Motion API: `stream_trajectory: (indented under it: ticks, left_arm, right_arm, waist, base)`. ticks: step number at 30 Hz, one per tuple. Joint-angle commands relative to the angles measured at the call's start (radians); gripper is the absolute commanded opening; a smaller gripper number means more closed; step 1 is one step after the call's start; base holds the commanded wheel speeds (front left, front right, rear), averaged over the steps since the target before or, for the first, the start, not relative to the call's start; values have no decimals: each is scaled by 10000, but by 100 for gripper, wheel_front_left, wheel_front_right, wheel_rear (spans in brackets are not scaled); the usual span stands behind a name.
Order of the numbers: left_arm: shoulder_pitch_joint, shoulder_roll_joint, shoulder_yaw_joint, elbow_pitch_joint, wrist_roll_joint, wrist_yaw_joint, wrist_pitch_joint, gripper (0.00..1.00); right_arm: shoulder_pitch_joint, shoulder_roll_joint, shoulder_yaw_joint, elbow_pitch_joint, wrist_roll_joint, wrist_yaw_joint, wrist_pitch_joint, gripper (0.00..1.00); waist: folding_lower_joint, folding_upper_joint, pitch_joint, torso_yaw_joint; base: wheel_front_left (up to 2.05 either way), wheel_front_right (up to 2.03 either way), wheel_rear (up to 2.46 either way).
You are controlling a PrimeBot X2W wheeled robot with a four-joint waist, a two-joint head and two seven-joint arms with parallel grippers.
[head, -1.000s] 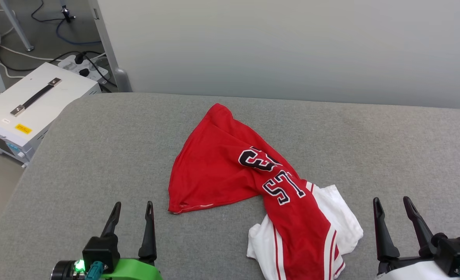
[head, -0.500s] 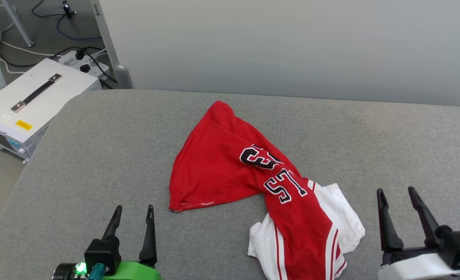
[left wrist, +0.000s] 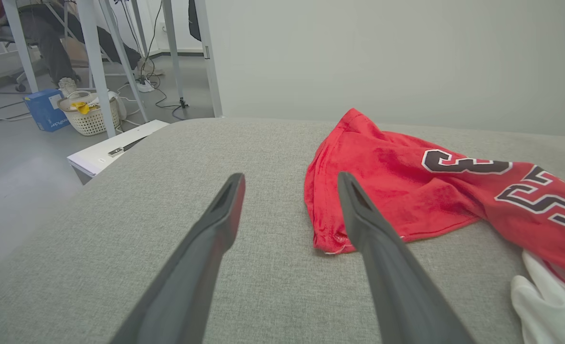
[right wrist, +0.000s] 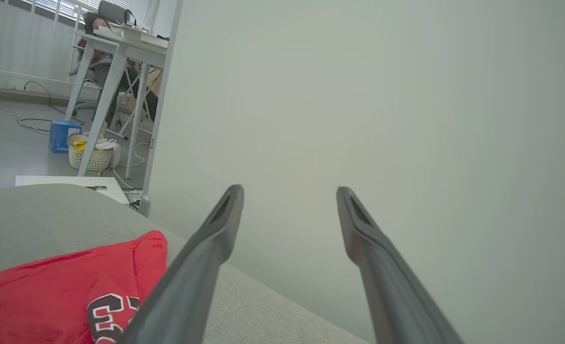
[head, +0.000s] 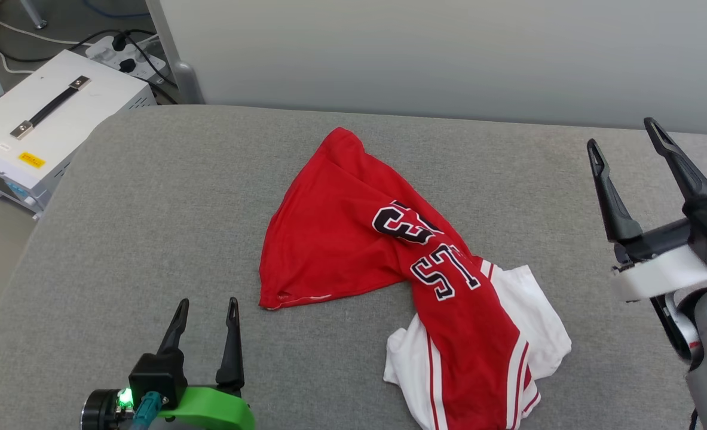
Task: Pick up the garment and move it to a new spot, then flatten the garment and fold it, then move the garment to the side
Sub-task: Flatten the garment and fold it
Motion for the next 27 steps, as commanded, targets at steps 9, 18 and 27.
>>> stream_trajectory:
  ticks: [9,18,27]
  left_arm:
    - [-227,-91,81,-78,62,-31,-59,100]
    - [-563,-109,-72,-99,26,-67,-59,100]
    - [-1001,-112,-370,-44,-200,20,-59,100]
  right_arm:
    - [-2244,-2636,3533,1332,3506,-9,4992,100]
    - [-2882,-4084,5878,1536,6865,-9,9844,100]
    - [-3048,-3903,6820,2612,7839,-9,11234,100]
  waist:
    - [0,63,227,-150]
    - [0,63,740,40]
    - [0,63,1545,360]
  base:
    - [0,0,0]
    - [0,0,0]
    - [0,0,0]
